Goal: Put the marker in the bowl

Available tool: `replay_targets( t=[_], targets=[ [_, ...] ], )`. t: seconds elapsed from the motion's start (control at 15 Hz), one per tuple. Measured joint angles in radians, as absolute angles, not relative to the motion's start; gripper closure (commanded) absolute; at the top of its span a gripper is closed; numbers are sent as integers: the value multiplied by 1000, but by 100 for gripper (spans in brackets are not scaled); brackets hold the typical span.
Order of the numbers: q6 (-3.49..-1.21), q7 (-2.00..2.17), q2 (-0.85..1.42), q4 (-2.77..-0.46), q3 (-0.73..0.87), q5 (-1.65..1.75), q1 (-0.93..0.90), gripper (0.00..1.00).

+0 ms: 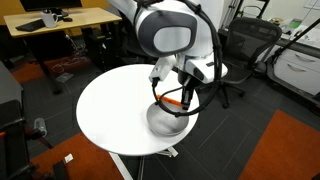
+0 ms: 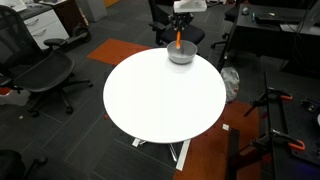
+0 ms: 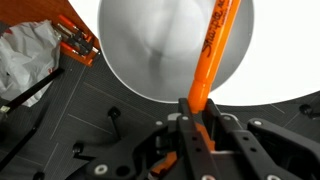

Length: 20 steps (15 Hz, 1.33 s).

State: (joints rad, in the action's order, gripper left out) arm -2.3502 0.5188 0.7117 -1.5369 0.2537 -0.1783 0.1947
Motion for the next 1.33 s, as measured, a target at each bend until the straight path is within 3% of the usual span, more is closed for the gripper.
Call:
replay_targets(
  t=[0.13,0.6,1.33],
  targets=[
    [-2350,519,738,-1513,248,-191,204,50],
    [-2350,519,785,-1460,243,-206,212,1],
    [-2350,512,789,-1457,218,-220,227,0]
  ],
)
